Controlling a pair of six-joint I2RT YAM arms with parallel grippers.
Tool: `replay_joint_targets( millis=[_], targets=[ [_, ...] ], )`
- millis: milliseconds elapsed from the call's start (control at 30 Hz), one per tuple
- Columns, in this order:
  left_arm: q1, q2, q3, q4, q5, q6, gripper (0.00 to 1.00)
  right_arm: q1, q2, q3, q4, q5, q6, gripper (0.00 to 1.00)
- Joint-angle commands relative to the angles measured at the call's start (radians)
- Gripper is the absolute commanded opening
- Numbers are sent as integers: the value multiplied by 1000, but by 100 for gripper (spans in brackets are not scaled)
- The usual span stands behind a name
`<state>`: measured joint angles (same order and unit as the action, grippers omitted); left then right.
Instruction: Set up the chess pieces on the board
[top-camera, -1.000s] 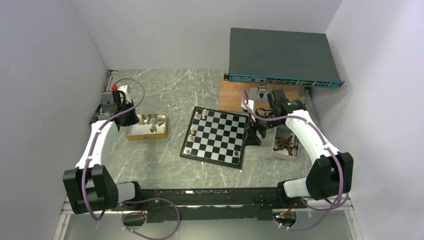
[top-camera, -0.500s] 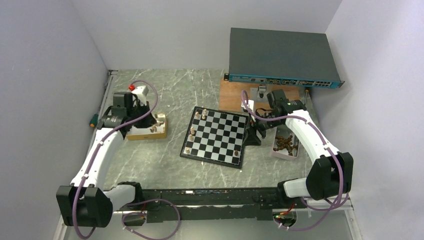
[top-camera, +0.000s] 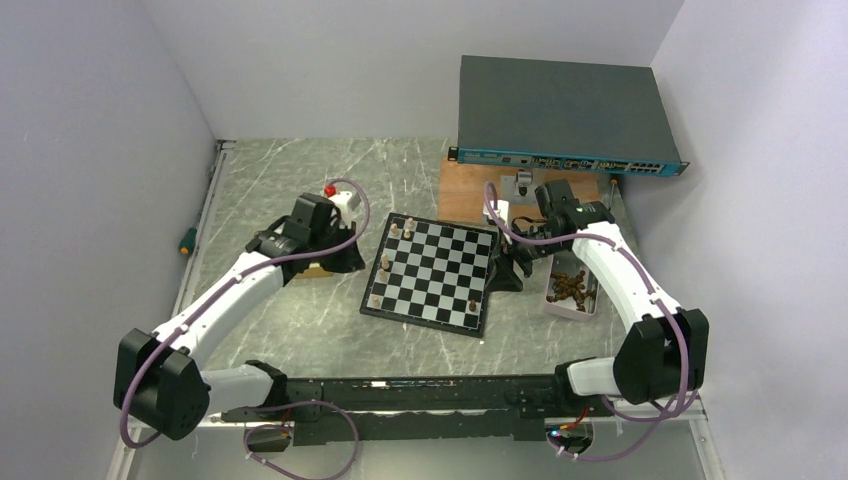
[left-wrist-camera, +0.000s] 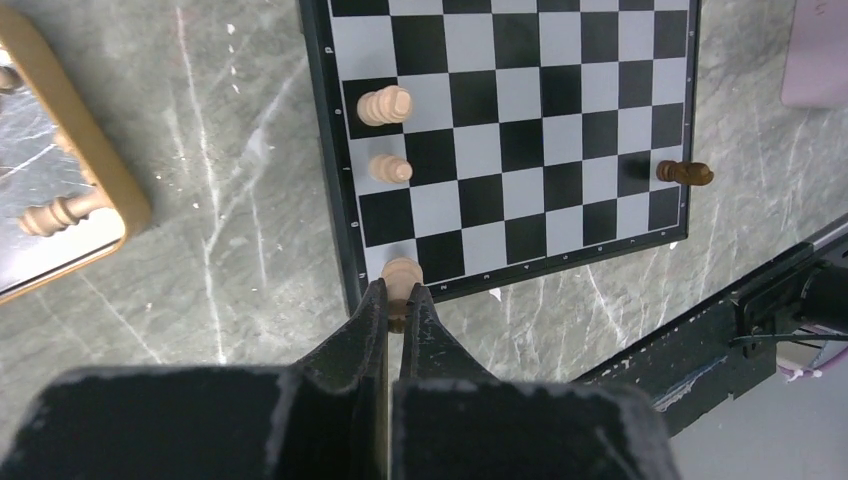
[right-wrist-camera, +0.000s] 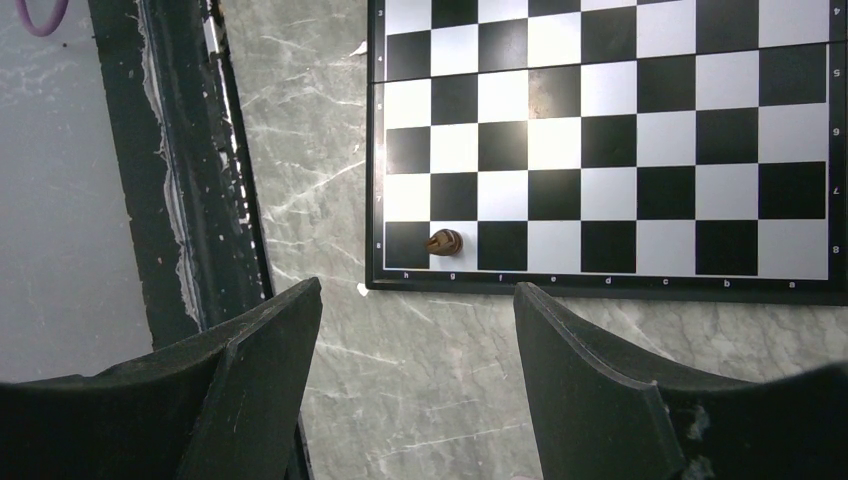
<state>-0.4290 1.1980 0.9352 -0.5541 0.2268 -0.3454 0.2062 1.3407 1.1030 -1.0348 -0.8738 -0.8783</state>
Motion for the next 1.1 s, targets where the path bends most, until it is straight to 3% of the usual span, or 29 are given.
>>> replay_joint_targets(
  millis=[0, 333, 1067],
  targets=[
    [-63, 32, 6, 42, -82, -50, 0, -7, -34, -4, 30, -42, 5, 73],
    [-166, 124, 34, 33, -198, -78, 0, -8, -39, -6, 31, -42, 4, 73],
    [-229, 251, 61, 49, -272, -84, 0, -13, -37, -8, 32, -42, 3, 73]
  ],
)
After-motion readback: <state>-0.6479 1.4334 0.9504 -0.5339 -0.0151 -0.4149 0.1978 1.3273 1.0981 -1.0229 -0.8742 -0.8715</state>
